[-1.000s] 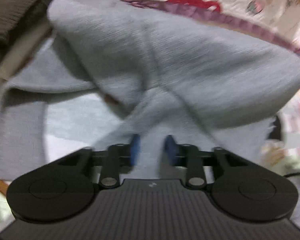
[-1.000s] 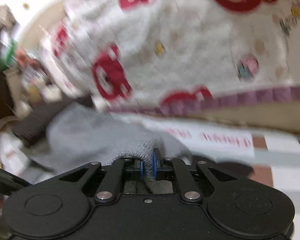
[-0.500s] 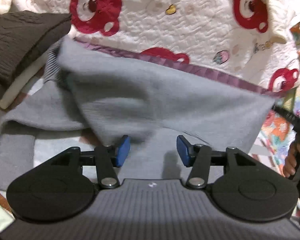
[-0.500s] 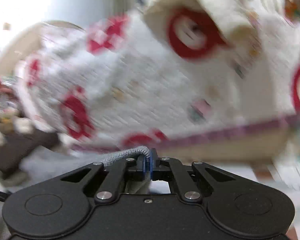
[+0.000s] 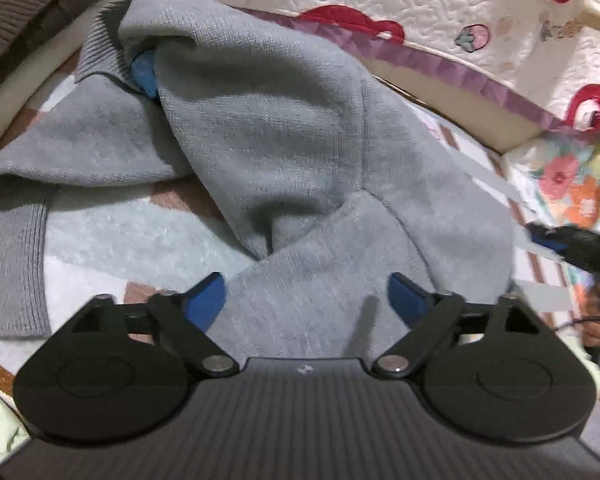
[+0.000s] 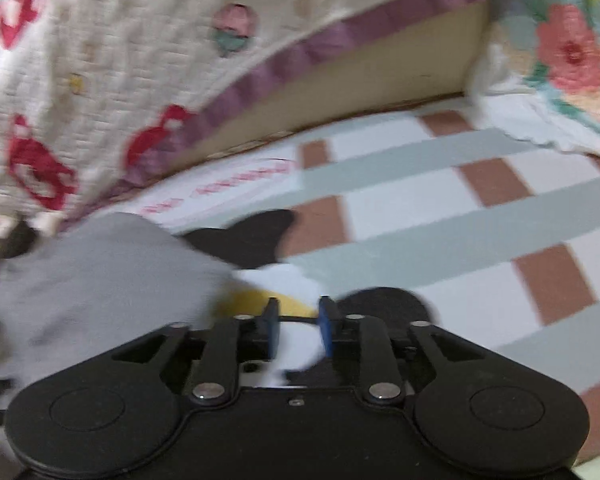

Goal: Fold clothes

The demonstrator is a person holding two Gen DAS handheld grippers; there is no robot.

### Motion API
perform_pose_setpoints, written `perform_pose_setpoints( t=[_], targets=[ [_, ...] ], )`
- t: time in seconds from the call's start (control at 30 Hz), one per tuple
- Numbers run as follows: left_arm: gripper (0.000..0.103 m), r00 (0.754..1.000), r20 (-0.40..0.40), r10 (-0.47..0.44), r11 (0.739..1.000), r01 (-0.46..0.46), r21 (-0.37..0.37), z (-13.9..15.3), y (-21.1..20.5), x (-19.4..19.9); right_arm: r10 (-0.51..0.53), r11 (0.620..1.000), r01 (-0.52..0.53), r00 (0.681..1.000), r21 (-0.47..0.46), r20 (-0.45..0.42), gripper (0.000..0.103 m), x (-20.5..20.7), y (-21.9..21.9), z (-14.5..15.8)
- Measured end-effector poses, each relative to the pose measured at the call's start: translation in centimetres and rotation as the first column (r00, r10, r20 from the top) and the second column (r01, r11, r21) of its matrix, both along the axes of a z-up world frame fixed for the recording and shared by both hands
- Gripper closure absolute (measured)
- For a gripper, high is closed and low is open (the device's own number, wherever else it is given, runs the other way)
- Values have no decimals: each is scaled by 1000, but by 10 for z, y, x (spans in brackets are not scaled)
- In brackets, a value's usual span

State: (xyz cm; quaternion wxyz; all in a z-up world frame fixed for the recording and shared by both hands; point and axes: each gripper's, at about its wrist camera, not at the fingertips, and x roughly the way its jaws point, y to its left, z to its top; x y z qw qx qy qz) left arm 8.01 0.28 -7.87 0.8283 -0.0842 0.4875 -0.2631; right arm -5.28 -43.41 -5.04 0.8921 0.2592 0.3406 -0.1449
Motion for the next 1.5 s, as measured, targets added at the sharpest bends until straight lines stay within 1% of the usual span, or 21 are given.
perform_pose_setpoints(
  t=[0.07, 0.1, 0.2, 0.23, 0.27, 0.33, 0.43, 0.5, 0.6, 0.67, 0.73, 0.8, 1.0, 1.13, 1.2, 1.27, 1.33, 1.37, 1.43, 1.47, 1.5],
  targets=[
    [5, 1000, 1, 21, 997, -21, 76, -11, -12, 1, 64, 998, -65, 997, 22, 40, 62, 1, 12, 9],
    [5, 1000, -10, 14, 995, -13, 99, -15, -17, 3, 100, 995, -101, 994, 11, 46, 59, 4, 22, 12],
    [9, 996, -86, -6, 999, 9, 37, -25, -17, 6, 209, 978, -208, 976, -22, 62, 55, 12, 51, 21],
    [26, 992, -124, -32, 999, 31, -10, -27, -16, 5, 245, 969, -244, 967, -34, 67, 54, 14, 60, 24],
    [58, 990, -131, -53, 998, 48, -40, -24, -14, 2, 281, 959, -278, 957, -46, 71, 52, 17, 70, 27],
    [80, 986, -139, -94, 992, 81, -101, -18, -11, -5, 353, 934, -346, 933, -91, 74, 51, 17, 87, 30],
    [84, 989, -89, -121, 979, 104, -175, 3, -6, -14, 461, 877, -443, 885, -185, 62, 50, 13, 114, 33],
    [84, 991, -71, -115, 964, 94, -249, 16, 1, -15, 526, 825, -499, 849, -265, 40, 44, 8, 131, 36],
    [84, 993, -49, -109, 933, 85, -350, 33, 11, -18, 610, 742, -567, 792, -359, 10, 42, -1, 155, 43],
    [84, 992, -39, -119, 906, 93, -413, 39, 14, -19, 668, 706, -625, 744, -332, 21, 41, -6, 164, 47],
    [85, 991, -27, -127, 891, 102, -443, 44, 12, -20, 735, 654, -690, 677, -310, 45, 40, -13, 177, 50],
    [85, 991, -12, -135, 878, 114, -465, 48, 10, -22, 789, 586, -730, 614, -352, 39, 36, -22, 194, 51],
    [86, 987, 41, -158, 846, 157, -510, 57, 5, -30, 787, 525, -682, 617, -509, -15, 24, -27, 223, 37],
    [86, 976, 64, -210, 812, 210, -545, 63, -7, -39, 781, 472, -641, 623, -605, -50, 22, -31, 242, 28],
    [85, 970, 81, -227, 811, 235, -536, 63, -11, -44, 776, 446, -618, 627, -647, -64, 20, -33, 250, 24],
    [85, 965, 98, -244, 809, 258, -527, 63, -15, -48, 764, 477, -593, 644, -649, -27, 23, -30, 249, 28],
    [85, 969, 87, -232, 802, 241, -547, 59, -12, -45, 752, 507, -570, 660, -647, 8, 56, -26, 247, 33],
    [85, 970, 67, -233, 804, 231, -548, 56, -13, -41, 749, 523, -579, 662, -626, 14, 78, -23, 246, 35],
    [85, 971, 26, -236, 810, 211, -547, 53, -18, -32, 743, 555, -595, 668, -582, 26, 82, -17, 242, 38],
    [85, 971, 5, -238, 813, 202, -546, 53, -22, -28, 731, 582, -591, 681, -558, 41, 86, -14, 236, 38],
    [85, 969, -2, -247, 807, 204, -555, 58, -28, -21, 718, 608, -587, 694, -534, 55, 89, -11, 230, 39]
  ],
)
